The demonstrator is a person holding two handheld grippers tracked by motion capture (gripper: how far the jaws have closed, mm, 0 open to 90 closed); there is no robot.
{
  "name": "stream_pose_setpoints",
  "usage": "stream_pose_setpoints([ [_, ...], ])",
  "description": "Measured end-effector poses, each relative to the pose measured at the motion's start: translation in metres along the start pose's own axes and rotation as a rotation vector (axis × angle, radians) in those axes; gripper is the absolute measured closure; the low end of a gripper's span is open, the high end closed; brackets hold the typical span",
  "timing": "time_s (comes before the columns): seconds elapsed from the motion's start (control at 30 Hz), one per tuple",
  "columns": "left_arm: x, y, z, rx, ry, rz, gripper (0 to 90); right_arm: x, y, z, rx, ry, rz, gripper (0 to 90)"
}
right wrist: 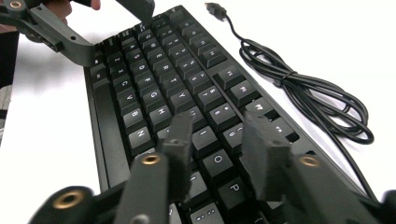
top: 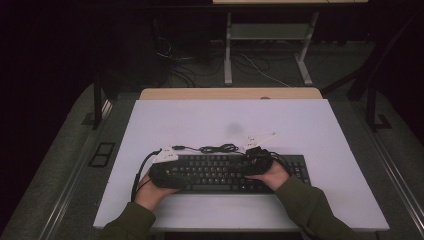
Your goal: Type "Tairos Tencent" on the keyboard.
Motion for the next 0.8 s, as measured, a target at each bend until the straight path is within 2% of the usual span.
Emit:
stream_pose_setpoints([
  [0.17,-0.0021,-0.0017,-0.0016,-0.008,-0.003,0.004,32.3,-0.0004,-0.0006,0.0019,0.015,-0.009,0.023,45.3],
  [0.27,-0.0029,-0.0029,-0.0027,-0.007,-0.004,-0.001,39.3,-0.0013,-0.0009,0.0032,0.02,-0.021,0.037,40.1],
  [0.57,-0.003,-0.0061,-0.0075,-0.005,-0.001,-0.015,64.5,-0.0032,-0.0017,0.0054,0.028,-0.042,0.055,34.8],
  [0.8,-0.003,-0.0071,-0.0094,0.006,0.009,-0.023,79.7,-0.0014,-0.0021,0.0049,0.019,-0.052,0.051,32.4],
])
Point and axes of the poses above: each handheld gripper's, and its own axes: x roughly forward along the jaws, y roughly out of its top, z roughly to its right, the point moved 1 cm from there along x, roughly forward along the jaws, and after that the axes turned 10 degrees about -x, right-handed, at the moved point
